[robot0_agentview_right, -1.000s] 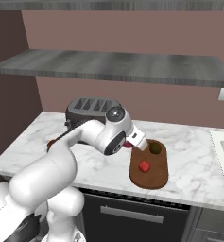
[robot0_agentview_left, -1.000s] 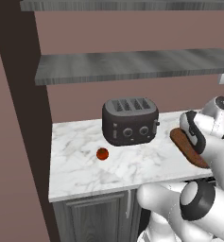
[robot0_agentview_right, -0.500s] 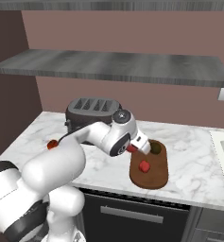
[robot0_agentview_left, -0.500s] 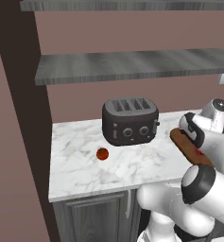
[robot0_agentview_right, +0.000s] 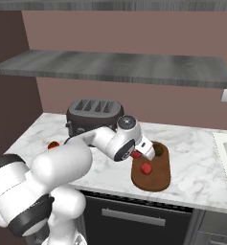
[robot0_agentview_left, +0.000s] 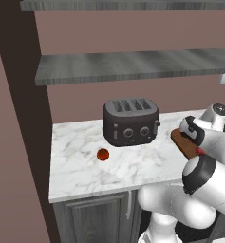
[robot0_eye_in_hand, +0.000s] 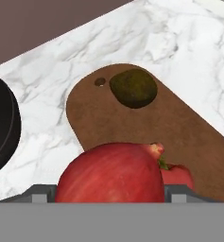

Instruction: Place the avocado, onion, tomato, and bell pepper on the cutting board.

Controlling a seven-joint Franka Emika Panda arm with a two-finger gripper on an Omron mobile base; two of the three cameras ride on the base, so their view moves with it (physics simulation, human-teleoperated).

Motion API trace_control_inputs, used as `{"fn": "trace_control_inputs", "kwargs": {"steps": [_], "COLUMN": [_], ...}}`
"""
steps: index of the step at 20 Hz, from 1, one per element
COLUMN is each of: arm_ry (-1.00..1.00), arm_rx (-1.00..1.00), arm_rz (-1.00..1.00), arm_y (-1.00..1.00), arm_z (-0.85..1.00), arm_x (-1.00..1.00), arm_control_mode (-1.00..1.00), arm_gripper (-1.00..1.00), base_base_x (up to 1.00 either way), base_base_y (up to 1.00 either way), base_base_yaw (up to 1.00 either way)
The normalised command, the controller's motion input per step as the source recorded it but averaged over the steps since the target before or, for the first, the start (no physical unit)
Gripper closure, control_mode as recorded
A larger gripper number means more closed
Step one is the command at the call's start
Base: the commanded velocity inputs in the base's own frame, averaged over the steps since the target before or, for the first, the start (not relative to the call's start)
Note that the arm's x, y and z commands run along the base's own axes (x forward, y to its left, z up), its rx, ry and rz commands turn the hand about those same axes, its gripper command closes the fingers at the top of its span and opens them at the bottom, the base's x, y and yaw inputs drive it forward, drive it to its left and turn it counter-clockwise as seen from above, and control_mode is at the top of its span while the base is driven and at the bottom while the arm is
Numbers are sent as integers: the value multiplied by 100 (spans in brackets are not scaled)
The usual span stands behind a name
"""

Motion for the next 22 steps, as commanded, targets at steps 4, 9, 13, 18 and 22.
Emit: {"fn": "trace_control_inputs", "kwargs": {"steps": [4,9,13,18,22], "arm_ry": [0,0,0,0,0], "arm_rx": [0,0,0,0,0], "arm_rz": [0,0,0,0,0], "arm_y": [-9,-4,-3,0,0], "arm_z": [-4,-3,-10,-17,-17], "arm_x": [11,16,13,9,5], "arm_control_mode": [-100,-100,-100,-100,-100], "arm_gripper": [100,100,100,100,100], "base_base_x": [0,0,0,0,0], "base_base_y": [0,0,0,0,0], "base_base_yaw": [0,0,0,0,0]}}
